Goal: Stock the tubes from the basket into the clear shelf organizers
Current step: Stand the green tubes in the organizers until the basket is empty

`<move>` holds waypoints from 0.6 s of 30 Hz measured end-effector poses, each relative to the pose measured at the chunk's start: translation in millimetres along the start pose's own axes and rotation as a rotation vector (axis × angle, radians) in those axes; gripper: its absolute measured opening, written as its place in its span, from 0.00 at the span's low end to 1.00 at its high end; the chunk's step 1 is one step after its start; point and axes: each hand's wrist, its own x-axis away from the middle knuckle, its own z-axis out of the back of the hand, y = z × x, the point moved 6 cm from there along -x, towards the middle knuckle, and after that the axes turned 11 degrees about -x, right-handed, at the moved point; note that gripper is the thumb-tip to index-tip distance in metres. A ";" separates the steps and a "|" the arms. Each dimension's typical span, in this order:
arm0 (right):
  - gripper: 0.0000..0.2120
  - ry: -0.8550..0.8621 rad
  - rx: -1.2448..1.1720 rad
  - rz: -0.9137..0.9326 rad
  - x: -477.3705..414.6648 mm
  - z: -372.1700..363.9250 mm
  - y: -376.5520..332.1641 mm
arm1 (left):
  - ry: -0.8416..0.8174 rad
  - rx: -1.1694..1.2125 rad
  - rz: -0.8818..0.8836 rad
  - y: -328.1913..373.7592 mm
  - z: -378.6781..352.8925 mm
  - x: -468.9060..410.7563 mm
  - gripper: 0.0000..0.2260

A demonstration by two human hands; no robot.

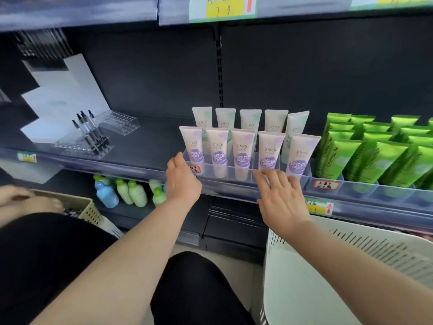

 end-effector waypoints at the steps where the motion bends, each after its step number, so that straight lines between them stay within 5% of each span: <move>1: 0.31 0.012 0.002 -0.003 0.3 -0.1 0.9 | -0.010 -0.029 -0.034 1.4 -1.4 -0.1 0.32; 18: 0.31 -0.088 0.058 -0.051 -2.4 -6.7 6.1 | -0.040 -0.109 -0.048 3.7 -13.0 2.2 0.34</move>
